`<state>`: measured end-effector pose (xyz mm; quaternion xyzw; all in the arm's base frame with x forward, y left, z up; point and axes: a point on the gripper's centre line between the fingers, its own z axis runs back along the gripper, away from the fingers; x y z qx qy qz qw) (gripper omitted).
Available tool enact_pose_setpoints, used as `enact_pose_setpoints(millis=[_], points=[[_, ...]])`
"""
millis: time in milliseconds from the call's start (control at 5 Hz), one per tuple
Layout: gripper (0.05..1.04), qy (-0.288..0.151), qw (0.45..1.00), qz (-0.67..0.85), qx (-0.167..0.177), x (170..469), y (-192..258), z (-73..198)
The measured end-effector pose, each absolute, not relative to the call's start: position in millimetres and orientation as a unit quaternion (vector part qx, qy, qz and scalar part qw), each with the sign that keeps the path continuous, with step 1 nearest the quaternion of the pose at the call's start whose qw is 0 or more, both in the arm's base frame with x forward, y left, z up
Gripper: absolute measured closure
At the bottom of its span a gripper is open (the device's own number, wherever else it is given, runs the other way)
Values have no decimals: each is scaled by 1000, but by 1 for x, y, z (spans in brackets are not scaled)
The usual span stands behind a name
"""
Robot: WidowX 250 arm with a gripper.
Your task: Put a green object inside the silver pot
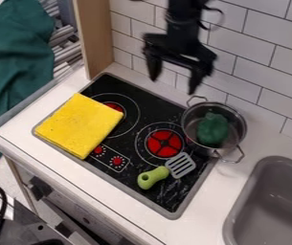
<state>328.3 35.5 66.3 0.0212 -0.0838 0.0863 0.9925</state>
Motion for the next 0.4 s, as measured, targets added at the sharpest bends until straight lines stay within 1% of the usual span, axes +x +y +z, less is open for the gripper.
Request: enact_pose_setpoints(millis=[200, 400], points=[[75, -67, 995, 78, 6, 323, 47, 61], [76, -29, 998, 62, 15, 316, 48, 44]])
